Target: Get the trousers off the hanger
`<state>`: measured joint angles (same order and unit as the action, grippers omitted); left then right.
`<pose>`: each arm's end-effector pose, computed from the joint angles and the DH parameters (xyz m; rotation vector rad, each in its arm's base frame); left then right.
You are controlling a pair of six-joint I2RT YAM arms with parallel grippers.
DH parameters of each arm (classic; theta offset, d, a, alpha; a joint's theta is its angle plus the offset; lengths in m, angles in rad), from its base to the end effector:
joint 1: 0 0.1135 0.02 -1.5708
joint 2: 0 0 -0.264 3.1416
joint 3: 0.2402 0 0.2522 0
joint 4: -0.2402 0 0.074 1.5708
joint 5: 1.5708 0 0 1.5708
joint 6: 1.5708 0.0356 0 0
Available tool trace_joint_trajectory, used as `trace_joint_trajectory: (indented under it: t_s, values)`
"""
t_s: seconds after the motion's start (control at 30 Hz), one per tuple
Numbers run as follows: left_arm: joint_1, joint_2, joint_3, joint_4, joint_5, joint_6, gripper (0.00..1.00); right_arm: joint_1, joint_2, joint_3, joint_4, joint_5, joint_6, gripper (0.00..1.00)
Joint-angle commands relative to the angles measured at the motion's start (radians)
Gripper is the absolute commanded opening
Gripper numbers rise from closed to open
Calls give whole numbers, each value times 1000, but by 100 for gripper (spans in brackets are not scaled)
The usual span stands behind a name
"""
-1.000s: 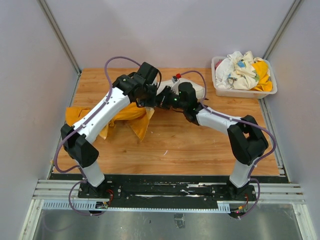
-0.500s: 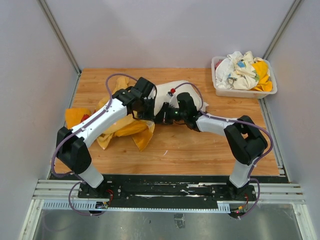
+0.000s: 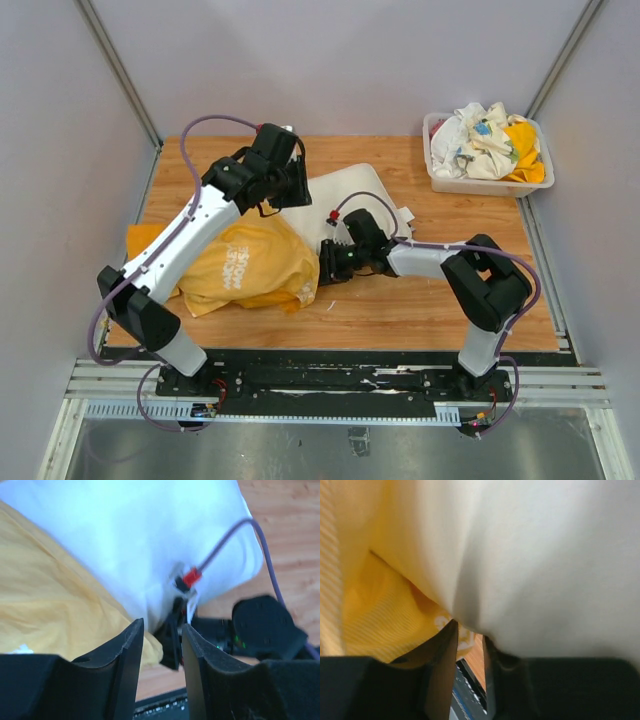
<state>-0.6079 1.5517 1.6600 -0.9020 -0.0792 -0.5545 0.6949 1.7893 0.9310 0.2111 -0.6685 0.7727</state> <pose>0.2715 -0.1855 0.3855 0.0253 2.4112 -0.4620 0.2655 0.2501 0.1636 -0.3315 2.4919 1.4645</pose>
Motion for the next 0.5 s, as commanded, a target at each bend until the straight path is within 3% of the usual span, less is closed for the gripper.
trace_joint_trajectory:
  t_s: [0.0,0.17,0.47]
  values:
    - [50,146,75,-81,-180,-16,41,28,-49,-5,-125,34,-110,35]
    - [164,232,43,-47,-193,-45,40,28,-125,5,-256,149,-192,46]
    - [334,419,146,-50,-227,-67,42,28,-150,24,-309,173,-249,47]
